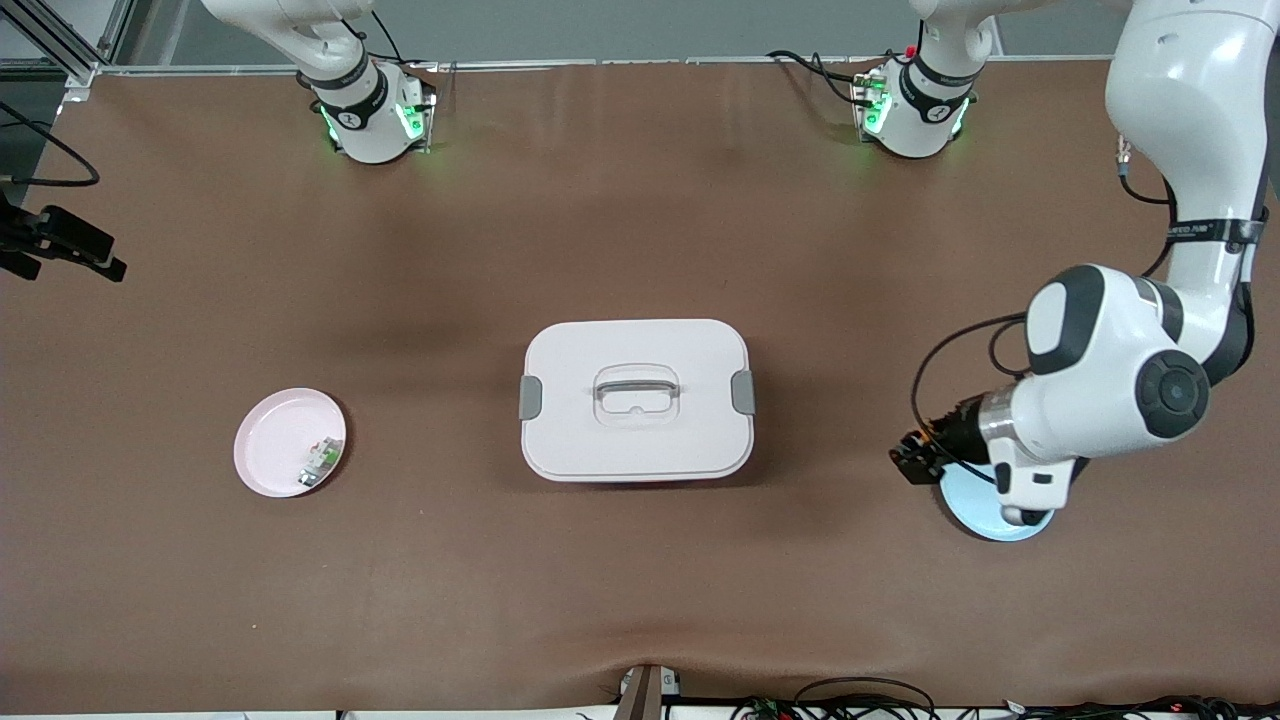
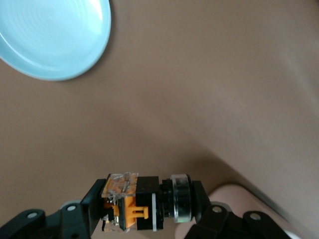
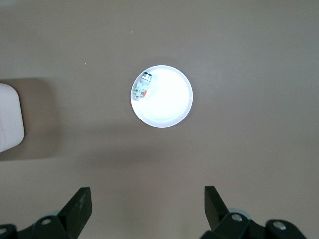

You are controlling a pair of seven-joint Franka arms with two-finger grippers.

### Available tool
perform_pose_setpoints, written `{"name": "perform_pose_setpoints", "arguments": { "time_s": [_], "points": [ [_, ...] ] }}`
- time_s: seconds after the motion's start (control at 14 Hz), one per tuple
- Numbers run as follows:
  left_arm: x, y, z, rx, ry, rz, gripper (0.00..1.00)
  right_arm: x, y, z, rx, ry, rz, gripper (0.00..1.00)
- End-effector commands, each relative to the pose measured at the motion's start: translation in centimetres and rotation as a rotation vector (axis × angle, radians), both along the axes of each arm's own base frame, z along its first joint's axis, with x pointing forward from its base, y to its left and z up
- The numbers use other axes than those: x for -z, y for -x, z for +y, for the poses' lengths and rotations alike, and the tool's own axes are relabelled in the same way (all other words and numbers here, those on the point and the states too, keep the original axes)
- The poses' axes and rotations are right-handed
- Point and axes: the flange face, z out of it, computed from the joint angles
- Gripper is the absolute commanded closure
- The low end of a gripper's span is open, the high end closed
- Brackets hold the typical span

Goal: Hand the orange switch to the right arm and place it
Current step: 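Lift the orange switch off the blue plate with the left gripper, then carry the switch above the white box while the right gripper approaches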

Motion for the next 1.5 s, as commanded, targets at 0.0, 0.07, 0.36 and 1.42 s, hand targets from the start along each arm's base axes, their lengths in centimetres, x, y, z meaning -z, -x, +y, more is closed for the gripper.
{"name": "perform_pose_setpoints", "arguments": {
  "time_s": [0.0, 0.07, 0.36, 1.42],
  "points": [
    [-2.3, 1.8, -4.1, -0.061, 0.027, 0.03, 1.0, 0.4, -1.0, 1.2, -0.015, 0.008, 0.008, 0.0],
    [-2.9, 2.5, -5.8, -0.089, 0.036, 0.042, 1.0, 0.6, -1.3, 1.7, -0.024, 0.009, 0.012, 0.0],
    [-4.5, 5.0, -12.0, -0.165, 0.078, 0.087, 1.0, 1.6, -3.4, 4.8, -0.072, 0.021, 0.021, 0.0],
    [-6.4, 10.7, -28.1, -0.409, 0.364, 0.132, 1.0, 7.9, -4.4, 18.6, -0.049, -0.204, 0.093, 0.0]
  ]
}}
